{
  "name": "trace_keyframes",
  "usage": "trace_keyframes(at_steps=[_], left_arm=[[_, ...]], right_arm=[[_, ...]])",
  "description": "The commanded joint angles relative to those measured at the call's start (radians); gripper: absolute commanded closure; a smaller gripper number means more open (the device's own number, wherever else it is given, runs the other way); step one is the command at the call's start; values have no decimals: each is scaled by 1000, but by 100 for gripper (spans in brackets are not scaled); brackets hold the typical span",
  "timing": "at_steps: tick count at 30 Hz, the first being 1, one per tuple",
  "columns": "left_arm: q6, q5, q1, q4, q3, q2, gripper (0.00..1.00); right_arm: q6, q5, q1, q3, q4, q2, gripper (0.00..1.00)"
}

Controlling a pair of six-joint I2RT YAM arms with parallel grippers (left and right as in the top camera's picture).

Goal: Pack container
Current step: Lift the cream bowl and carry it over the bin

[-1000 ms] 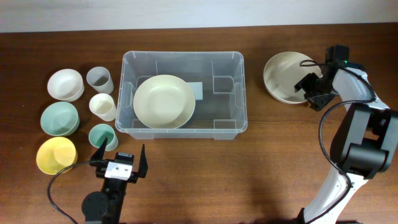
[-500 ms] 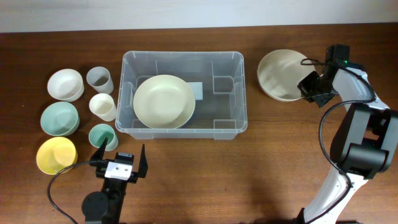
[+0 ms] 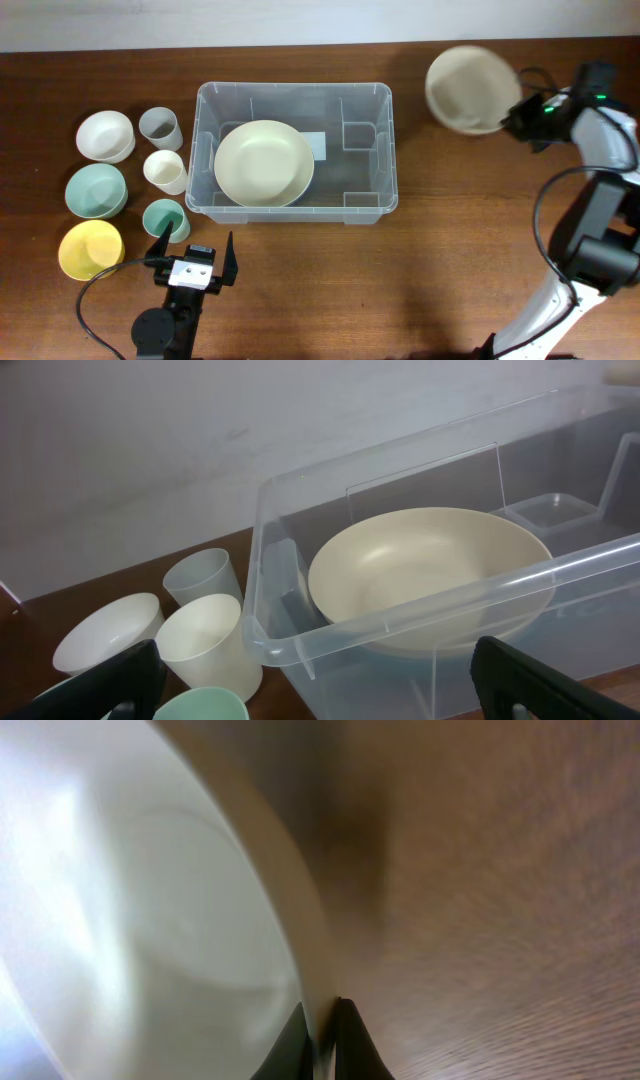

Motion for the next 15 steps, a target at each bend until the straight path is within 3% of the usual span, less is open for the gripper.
trace_keyframes(at_steps=[1,5,9,15], left_arm=[[15,-6,6,-6,-2,-7,0],[15,-6,6,-6,-2,-7,0],[15,-6,6,-6,-2,-7,0],[15,-6,6,-6,-2,-7,0]], right_arm=[[-46,-297,-40,85,4,-143,96],[-81,-429,-2,99,-3,-273,96],[-163,-408,130,99,-79,-397,96],[-211,-73,465,98,-228,-462,96]])
